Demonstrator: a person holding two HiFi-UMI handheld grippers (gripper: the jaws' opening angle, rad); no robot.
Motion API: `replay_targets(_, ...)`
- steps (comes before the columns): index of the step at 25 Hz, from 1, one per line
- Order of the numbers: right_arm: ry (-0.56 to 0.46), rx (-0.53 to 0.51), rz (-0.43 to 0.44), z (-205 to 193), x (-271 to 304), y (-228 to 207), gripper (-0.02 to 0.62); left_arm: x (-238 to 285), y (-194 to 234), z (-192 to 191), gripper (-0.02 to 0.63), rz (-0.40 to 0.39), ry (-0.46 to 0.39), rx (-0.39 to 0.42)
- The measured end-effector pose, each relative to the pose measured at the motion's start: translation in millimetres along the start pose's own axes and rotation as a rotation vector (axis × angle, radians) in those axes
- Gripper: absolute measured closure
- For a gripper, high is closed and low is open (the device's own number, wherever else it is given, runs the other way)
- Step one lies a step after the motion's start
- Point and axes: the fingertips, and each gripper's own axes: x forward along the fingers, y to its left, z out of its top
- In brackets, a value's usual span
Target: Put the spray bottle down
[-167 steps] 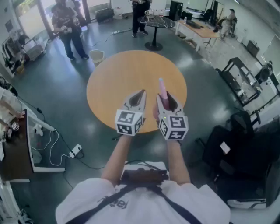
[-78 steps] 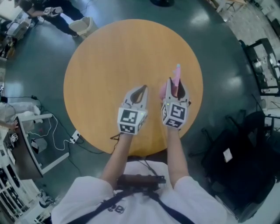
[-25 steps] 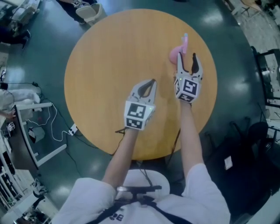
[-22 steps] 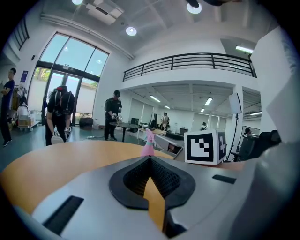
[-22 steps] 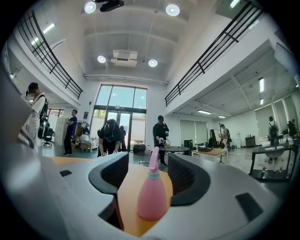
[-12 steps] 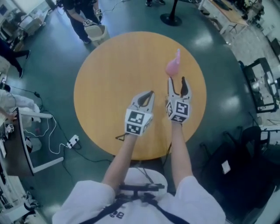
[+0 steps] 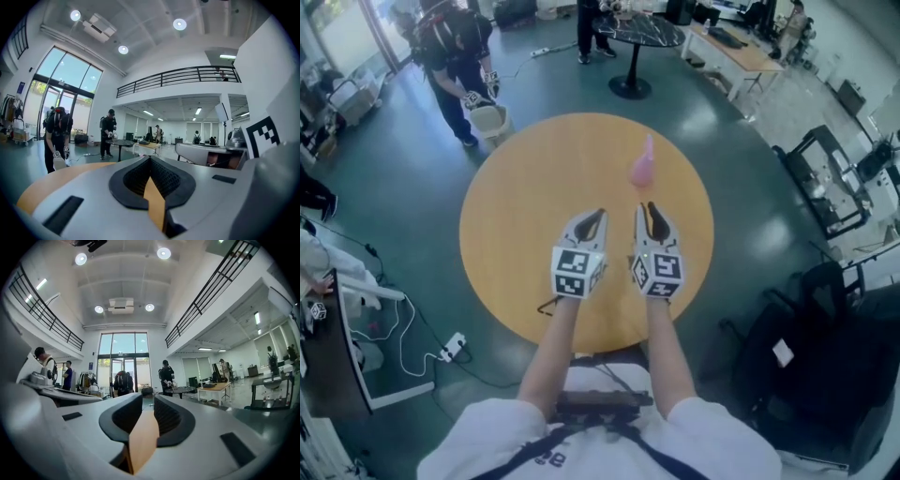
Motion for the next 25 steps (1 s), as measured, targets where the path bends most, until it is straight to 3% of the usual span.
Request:
replay_targets(10, -0.025, 0.074, 0.01, 33, -28, 27, 0.57, -25, -2, 45, 0.595, -0.045, -0.078, 0.063)
replay_targets(19, -0.06, 0.009, 0.029, 68, -39, 58, 0.578, -43, 0, 72, 0.595, -0.058, -0.141, 0.048)
replay_targets(25, -0.032, -0.039, -0.022, 74, -34, 58, 0.58, -46, 4, 90, 0.595, -0.051, -0.172, 0.046)
